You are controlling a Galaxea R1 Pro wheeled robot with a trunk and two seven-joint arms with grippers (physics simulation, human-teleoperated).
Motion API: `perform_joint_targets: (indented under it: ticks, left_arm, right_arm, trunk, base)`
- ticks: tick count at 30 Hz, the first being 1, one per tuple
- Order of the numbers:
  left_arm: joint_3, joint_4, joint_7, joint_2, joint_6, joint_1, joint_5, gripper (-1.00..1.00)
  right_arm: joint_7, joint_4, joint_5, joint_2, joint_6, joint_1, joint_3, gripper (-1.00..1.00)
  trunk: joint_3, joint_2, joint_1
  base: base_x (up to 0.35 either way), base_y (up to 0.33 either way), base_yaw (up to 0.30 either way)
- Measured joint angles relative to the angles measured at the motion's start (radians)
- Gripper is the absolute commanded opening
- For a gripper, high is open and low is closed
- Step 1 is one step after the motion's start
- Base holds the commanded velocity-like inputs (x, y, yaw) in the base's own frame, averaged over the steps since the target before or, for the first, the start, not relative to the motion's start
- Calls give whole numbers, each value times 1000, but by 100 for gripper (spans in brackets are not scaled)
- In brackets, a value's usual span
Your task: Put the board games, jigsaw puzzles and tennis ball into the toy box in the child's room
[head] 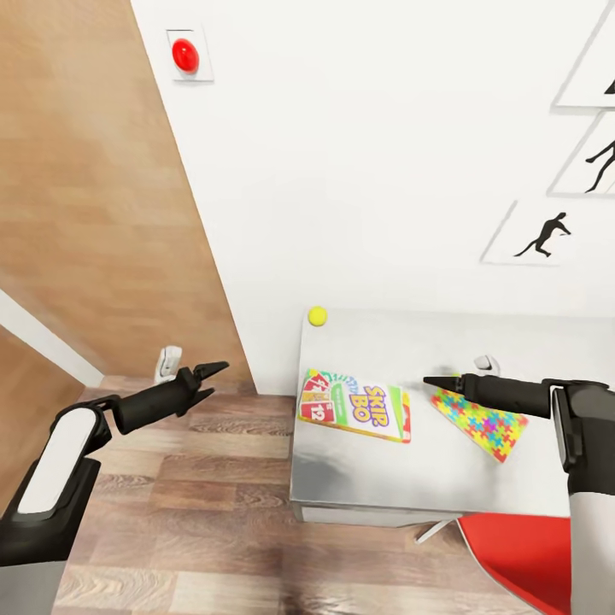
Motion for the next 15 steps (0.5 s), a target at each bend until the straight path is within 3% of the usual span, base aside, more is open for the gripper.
perform_joint_targets:
  ticks: [15]
  left_arm:
    - [-1,77,-2,1,-3,-4,-9,100]
  right_arm:
    - [-5,3,-1,2,0,1,1,100]
  trunk:
    - [0,0,0]
  base:
    - [15,0,0]
